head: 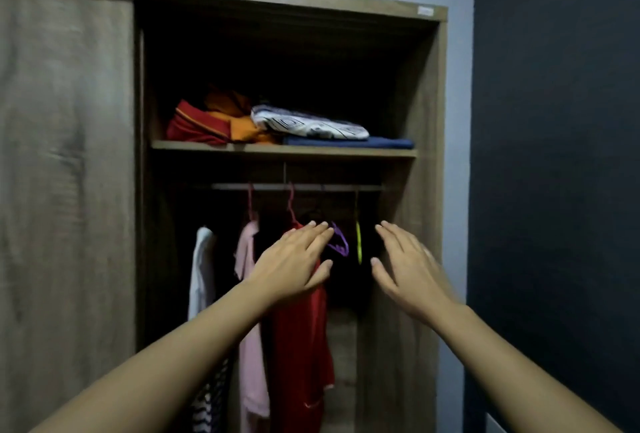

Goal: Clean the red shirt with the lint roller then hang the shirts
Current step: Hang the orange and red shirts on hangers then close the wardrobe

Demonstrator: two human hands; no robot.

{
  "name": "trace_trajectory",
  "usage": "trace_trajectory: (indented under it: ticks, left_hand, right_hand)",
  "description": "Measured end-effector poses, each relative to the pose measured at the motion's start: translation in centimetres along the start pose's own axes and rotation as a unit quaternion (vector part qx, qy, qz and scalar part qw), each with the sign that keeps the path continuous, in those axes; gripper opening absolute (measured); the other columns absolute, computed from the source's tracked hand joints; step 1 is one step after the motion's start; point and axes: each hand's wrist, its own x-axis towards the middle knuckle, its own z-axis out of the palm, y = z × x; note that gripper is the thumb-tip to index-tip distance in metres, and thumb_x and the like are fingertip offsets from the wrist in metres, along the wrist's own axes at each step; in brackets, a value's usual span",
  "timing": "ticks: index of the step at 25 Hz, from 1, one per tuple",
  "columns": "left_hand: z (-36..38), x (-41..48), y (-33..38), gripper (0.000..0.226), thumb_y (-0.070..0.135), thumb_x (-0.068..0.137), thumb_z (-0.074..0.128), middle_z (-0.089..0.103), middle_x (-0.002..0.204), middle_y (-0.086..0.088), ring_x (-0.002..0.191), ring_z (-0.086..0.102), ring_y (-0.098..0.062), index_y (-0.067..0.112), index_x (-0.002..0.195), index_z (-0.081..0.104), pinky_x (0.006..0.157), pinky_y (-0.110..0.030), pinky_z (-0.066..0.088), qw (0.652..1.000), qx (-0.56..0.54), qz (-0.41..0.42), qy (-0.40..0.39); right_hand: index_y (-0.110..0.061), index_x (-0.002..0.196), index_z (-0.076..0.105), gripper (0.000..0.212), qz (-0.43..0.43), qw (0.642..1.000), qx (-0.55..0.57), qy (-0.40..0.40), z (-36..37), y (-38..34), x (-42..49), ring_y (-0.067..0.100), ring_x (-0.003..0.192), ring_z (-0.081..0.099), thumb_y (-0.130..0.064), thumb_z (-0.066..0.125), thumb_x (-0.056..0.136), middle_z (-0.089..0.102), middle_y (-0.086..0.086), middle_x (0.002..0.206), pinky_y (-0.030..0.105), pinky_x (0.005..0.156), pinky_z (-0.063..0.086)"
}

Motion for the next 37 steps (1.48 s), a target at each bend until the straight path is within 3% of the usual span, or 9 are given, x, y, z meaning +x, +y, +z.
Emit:
trace_trajectory:
  ticks: [3,8,15,19,24,28,32,35,37]
  left_hand:
    - [-1.0,1.8,-5.5,0.057,0.041,0.084,0.038,0.062,0.125,-0.014,0.115,0.06,-0.029,0.005,0.123,0.057,0.089,-0.043,0.051,0.999,0.024,0.012,0.017]
    - [-2.8,7.4,-11.0,0.059,0.039,0.085,0.037,0.058,0.128,-0.019,0.119,0.056,-0.034,0.0,0.126,0.053,0.096,-0.044,0.046,0.995,0.055,0.005,0.082]
    - [-3.7,16.8,-16.1,0.066,0.015,0.078,0.056,0.039,0.144,-0.022,0.134,0.038,-0.036,-0.001,0.139,0.035,0.109,-0.04,0.031,0.986,0.11,0.01,0.126]
    - [-4.1,21.6,-18.5,0.087,0.019,0.079,0.061,0.013,0.157,-0.009,0.145,0.014,-0.024,0.012,0.149,0.009,0.117,-0.034,0.018,0.989,0.137,-0.043,0.04]
    - [-3.6,25.2,-19.8,0.101,0.034,0.07,0.068,0.025,0.154,-0.009,0.138,0.03,-0.025,0.016,0.149,0.007,0.114,-0.042,0.018,0.968,0.219,-0.071,-0.095]
    - [-3.8,27.2,-20.1,0.08,0.036,0.077,0.059,0.05,0.137,-0.009,0.123,0.048,-0.027,0.023,0.146,0.02,0.102,-0.041,0.035,0.972,0.208,-0.075,-0.074]
    - [-4.0,28.0,-21.1,0.087,0.044,0.068,0.064,0.056,0.126,-0.008,0.111,0.056,-0.029,0.03,0.144,0.024,0.09,-0.038,0.048,0.975,0.153,-0.108,-0.116]
    - [-4.2,28.4,-21.5,0.042,0.044,0.071,0.062,0.064,0.105,-0.005,0.092,0.061,-0.025,0.028,0.109,0.055,0.076,-0.034,0.05,0.975,0.132,-0.129,-0.123]
    - [-4.8,28.8,-21.9,0.019,0.042,0.076,0.06,0.066,0.092,-0.002,0.082,0.063,-0.02,0.026,0.087,0.058,0.077,-0.036,0.054,0.98,0.066,-0.134,-0.131]
  right_hand:
    - [-0.011,0.142,0.034,0.063,-0.027,0.999,-0.036,0.019,1.0,-0.8,4.1,0.019,0.139,0.032,-0.04,0.035,0.086,0.037,0.006,0.149,0.023,0.11,0.014]
    - [-0.005,0.124,0.055,0.057,-0.078,0.986,-0.116,0.088,0.9,0.3,12.5,0.027,0.116,0.059,-0.037,0.038,0.08,0.06,0.014,0.127,0.039,0.097,0.047]
    - [-0.004,0.136,0.04,0.062,-0.105,0.978,-0.133,0.122,0.3,3.4,24.2,0.03,0.13,0.043,-0.015,0.059,0.078,0.045,0.015,0.142,0.039,0.108,0.034]
    - [-0.011,0.144,0.025,0.074,-0.127,0.979,-0.144,0.066,1.1,4.8,29.7,0.025,0.135,0.033,-0.022,0.056,0.077,0.032,0.008,0.149,0.036,0.11,0.029]
    - [-0.024,0.144,0.024,0.081,-0.091,0.987,-0.108,-0.073,1.1,4.5,33.9,0.026,0.128,0.04,-0.032,0.061,0.072,0.041,0.006,0.14,0.044,0.104,0.038]
    - [-0.037,0.134,0.037,0.068,-0.069,0.99,-0.016,-0.122,0.8,4.3,36.2,0.026,0.106,0.057,-0.028,0.063,0.072,0.057,0.007,0.122,0.04,0.091,0.05]
    - [-0.04,0.126,0.043,0.063,-0.079,0.992,-0.022,-0.098,1.1,4.7,37.3,0.025,0.105,0.06,-0.03,0.063,0.067,0.061,0.003,0.117,0.038,0.088,0.052]
    - [-0.035,0.132,0.041,0.067,-0.057,0.987,0.008,-0.149,0.8,5.0,37.6,0.02,0.098,0.059,-0.027,0.066,0.07,0.061,0.004,0.115,0.03,0.082,0.05]
    - [-0.034,0.13,0.041,0.064,-0.052,0.985,0.017,-0.163,0.7,5.1,37.8,0.018,0.092,0.058,-0.03,0.066,0.072,0.062,0.002,0.112,0.028,0.078,0.049]
